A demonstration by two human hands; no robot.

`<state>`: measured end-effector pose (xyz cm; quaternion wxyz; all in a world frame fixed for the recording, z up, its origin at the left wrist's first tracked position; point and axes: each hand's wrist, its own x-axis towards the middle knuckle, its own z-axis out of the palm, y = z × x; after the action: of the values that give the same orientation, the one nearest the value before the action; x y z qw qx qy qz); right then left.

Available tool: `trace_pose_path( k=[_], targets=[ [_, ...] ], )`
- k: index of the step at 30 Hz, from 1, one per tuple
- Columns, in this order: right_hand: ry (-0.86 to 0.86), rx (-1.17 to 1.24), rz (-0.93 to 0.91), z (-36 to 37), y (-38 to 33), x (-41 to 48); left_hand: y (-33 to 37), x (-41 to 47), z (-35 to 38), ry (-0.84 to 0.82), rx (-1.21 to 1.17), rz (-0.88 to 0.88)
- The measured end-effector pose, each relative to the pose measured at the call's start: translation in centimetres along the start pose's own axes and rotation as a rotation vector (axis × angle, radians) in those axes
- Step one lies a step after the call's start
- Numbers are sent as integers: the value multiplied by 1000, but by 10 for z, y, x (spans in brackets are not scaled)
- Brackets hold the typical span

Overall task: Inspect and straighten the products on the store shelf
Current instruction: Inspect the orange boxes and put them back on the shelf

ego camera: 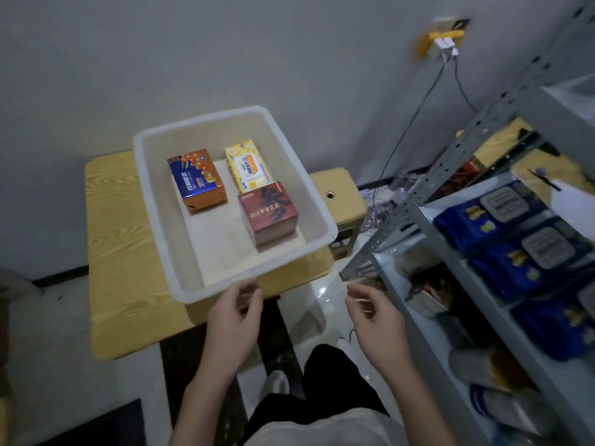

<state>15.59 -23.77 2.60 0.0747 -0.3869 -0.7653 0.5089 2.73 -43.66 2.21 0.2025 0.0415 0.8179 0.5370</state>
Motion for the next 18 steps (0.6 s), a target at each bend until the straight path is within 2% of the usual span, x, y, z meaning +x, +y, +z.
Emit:
trace_pose_path(
  k=[5, 10, 14, 18],
  targets=[
    [156, 74, 45, -36, 18, -40, 16, -20, 29, -188, 138, 95],
    [353, 145, 105, -89, 52, -85, 51, -40, 87, -369, 233, 276],
    [587, 151, 176, -145, 101, -147, 76, -91, 163, -535, 303, 424],
    [866, 226, 258, -201, 166, -246, 80, -186, 250, -780, 386, 562]
  ],
)
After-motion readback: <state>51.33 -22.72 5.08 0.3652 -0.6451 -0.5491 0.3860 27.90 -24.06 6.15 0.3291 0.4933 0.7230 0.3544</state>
